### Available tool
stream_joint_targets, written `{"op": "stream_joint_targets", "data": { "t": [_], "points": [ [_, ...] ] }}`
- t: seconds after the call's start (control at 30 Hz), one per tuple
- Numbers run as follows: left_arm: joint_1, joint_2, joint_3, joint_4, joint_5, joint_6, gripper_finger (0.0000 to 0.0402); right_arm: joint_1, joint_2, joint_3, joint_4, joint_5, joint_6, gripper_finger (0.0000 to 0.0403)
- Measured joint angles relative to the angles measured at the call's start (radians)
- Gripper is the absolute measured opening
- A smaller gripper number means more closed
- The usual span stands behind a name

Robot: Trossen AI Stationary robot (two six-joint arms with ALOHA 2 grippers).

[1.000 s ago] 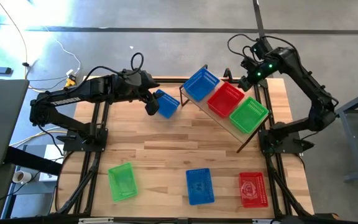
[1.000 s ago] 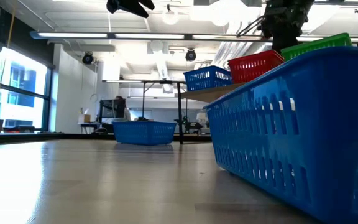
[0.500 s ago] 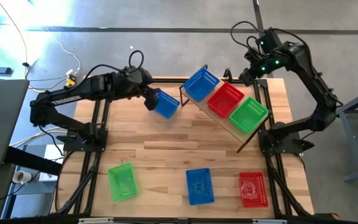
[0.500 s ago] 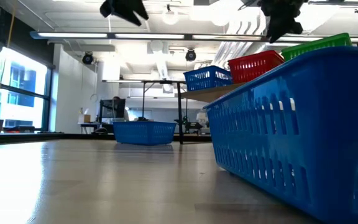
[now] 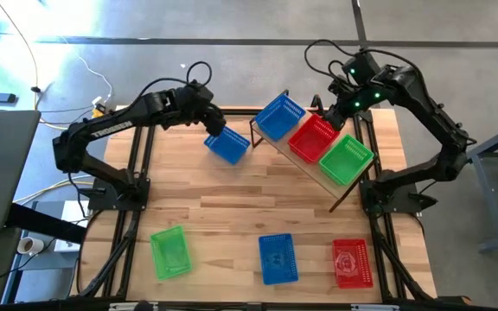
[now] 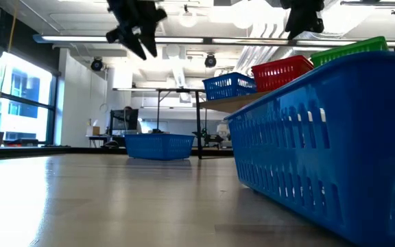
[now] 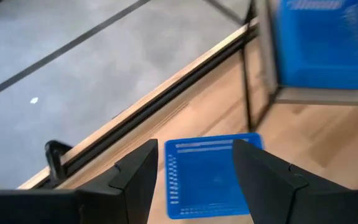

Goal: Stack baskets on shelf by color
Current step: Stack the top blue basket on the blue basket on the shelf

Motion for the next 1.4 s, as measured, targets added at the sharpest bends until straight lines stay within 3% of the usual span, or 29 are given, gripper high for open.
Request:
{"op": "stream_joint_targets", "data": {
  "t": [0.3,0.7,0.93,1.4],
  "points": [
    [0.075,0.086,0.000,0.000,0.077,-0.019,0.0197,0.073,0.000,-0.001,0.010,0.047,0.041,0.0107],
    [0.055,0.229,0.000,-0.084,0.334,0.624,0.0197,0.108,0.000,-0.001,0.011,0.080,0.041,0.0107],
    [0.019,0.303,0.001,-0.118,0.382,0.929,0.0197,0.108,0.000,-0.001,0.023,0.080,0.041,0.0107],
    [-0.034,0.433,0.001,-0.164,0.388,1.016,0.0197,0.108,0.000,-0.001,0.026,0.079,0.041,0.0107]
  ]
}}
